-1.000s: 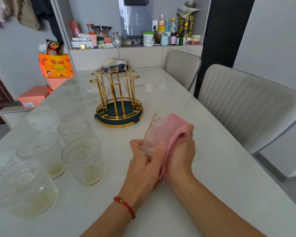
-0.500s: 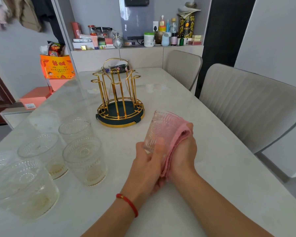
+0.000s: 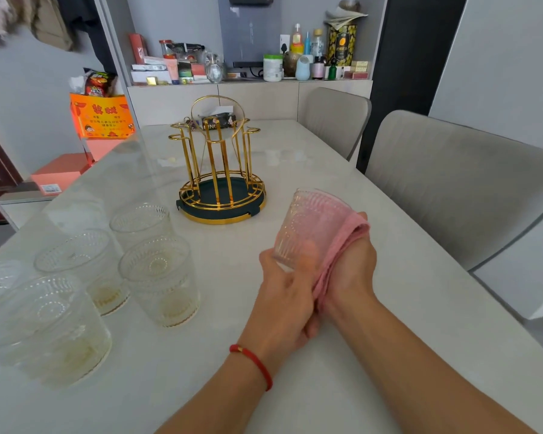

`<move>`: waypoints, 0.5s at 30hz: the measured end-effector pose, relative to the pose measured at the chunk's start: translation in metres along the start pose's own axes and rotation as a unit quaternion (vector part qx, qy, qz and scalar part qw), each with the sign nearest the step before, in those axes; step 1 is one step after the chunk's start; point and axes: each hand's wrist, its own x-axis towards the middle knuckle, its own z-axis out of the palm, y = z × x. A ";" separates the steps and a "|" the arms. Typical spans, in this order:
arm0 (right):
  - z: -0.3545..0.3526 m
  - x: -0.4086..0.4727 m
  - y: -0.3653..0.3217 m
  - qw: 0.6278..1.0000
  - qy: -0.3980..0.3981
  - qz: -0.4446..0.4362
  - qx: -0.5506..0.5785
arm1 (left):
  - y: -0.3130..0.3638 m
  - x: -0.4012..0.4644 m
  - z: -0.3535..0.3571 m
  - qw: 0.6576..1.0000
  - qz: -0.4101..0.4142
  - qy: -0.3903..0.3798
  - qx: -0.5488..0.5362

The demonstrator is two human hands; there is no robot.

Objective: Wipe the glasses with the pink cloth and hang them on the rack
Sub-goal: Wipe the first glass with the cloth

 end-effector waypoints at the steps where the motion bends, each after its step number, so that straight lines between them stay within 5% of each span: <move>1: 0.000 -0.003 0.000 1.000 -0.007 -0.001 0.000 | -0.002 -0.002 0.002 1.000 0.022 0.007 0.000; 4: -0.003 -0.004 -0.001 0.999 -0.038 0.010 -0.009 | -0.002 -0.001 -0.006 1.000 -0.007 0.012 0.000; 9: -0.006 0.001 0.001 0.996 -0.056 0.059 -0.024 | 0.002 -0.002 -0.018 0.990 -0.099 -0.088 -0.042; 15: -0.002 -0.001 0.003 1.000 -0.021 0.013 -0.009 | -0.004 -0.006 -0.005 0.999 0.015 -0.007 0.042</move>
